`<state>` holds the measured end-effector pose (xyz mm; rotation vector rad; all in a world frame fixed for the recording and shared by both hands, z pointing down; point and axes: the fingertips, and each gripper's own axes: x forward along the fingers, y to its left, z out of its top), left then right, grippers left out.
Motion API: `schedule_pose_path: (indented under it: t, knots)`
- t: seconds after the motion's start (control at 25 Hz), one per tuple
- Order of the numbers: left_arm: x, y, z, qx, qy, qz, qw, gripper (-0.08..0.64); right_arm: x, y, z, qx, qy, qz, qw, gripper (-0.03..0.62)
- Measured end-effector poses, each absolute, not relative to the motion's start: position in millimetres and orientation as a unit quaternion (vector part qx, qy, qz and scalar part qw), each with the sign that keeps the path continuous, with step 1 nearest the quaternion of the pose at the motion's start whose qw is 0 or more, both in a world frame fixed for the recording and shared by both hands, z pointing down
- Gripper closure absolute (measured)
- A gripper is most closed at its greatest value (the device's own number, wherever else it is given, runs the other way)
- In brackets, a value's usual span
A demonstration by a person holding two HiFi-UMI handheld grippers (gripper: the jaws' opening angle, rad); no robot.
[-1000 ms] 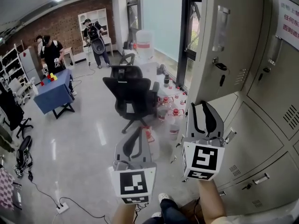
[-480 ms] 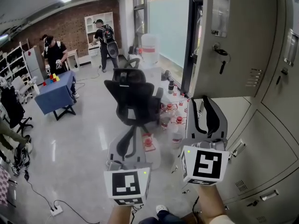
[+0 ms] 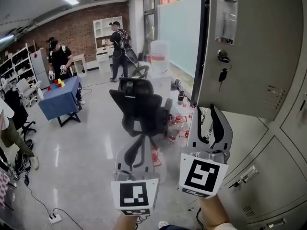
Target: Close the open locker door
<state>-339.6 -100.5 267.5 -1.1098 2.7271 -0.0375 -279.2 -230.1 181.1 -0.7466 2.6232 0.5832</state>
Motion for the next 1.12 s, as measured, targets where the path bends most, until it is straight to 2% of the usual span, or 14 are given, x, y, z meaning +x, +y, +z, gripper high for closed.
schedule_pose_path:
  t: [0.52,1.12]
  knots:
    - [-391,-165,274,-0.377,0.921,0.003,0.102,0.558,-315,-276,174,-0.287,0.906,0.243,0.193,0.459]
    - [-446,-229,274,-0.482,0.870,0.016,0.104,0.558,-344,-333,175,-0.400,0.864,0.266,0.150,0.459]
